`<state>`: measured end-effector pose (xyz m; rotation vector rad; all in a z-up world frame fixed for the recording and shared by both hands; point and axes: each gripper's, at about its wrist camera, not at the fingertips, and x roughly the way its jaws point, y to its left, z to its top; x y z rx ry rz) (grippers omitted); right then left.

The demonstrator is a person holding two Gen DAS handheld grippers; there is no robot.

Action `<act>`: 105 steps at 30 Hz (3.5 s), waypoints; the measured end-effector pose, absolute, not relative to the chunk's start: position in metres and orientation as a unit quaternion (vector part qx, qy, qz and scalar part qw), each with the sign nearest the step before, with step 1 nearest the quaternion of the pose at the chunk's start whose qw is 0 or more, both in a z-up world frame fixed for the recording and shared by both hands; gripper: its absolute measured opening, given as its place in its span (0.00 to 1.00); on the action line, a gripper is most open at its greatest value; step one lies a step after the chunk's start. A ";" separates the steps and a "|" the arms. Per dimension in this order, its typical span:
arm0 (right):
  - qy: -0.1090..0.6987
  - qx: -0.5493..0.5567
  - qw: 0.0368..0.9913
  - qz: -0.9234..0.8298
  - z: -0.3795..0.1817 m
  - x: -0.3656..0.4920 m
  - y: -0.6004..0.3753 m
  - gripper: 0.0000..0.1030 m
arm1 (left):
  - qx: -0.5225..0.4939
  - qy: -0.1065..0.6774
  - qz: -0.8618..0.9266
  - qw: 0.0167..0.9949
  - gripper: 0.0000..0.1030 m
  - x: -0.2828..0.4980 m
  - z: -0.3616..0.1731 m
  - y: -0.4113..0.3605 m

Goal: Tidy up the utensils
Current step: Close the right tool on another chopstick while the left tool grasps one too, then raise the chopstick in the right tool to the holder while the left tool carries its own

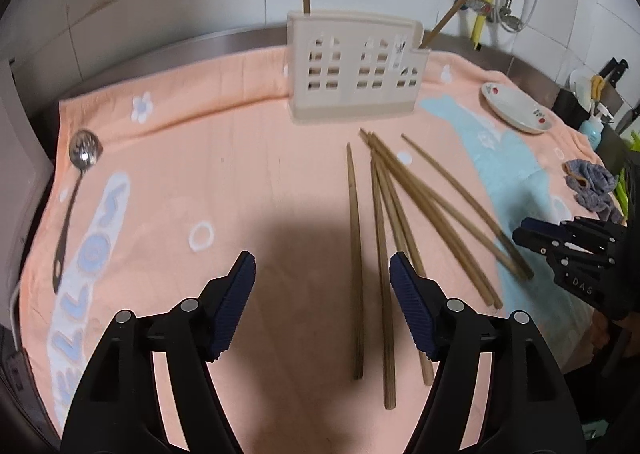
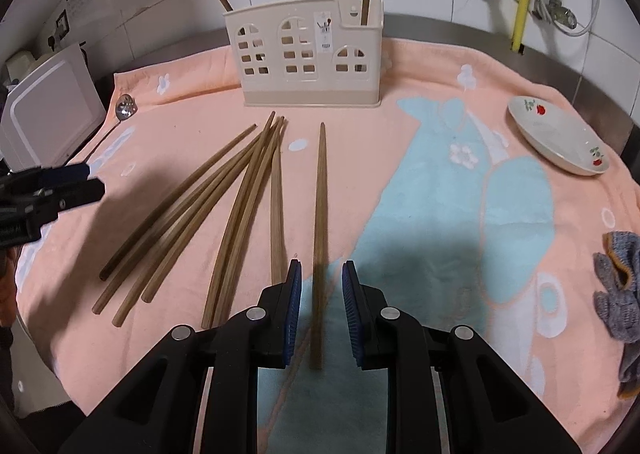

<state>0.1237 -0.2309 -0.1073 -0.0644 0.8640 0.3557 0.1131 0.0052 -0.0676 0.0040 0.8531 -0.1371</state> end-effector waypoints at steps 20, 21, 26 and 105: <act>0.431 -0.034 0.885 0.171 -0.121 0.142 -0.220 0.15 | -0.016 0.440 -0.068 0.895 0.69 0.116 -0.095 0.006; 0.431 -0.036 0.885 0.170 -0.122 0.142 -0.219 0.14 | -0.016 0.439 -0.071 0.896 0.69 0.116 -0.095 0.005; 0.432 -0.039 0.885 0.169 -0.123 0.142 -0.219 0.11 | -0.011 0.437 -0.089 0.895 0.61 0.119 -0.095 -0.004; 0.252 -0.062 0.939 0.224 0.078 0.171 -0.220 0.07 | 0.025 0.330 -0.150 0.931 0.06 0.174 0.033 -0.018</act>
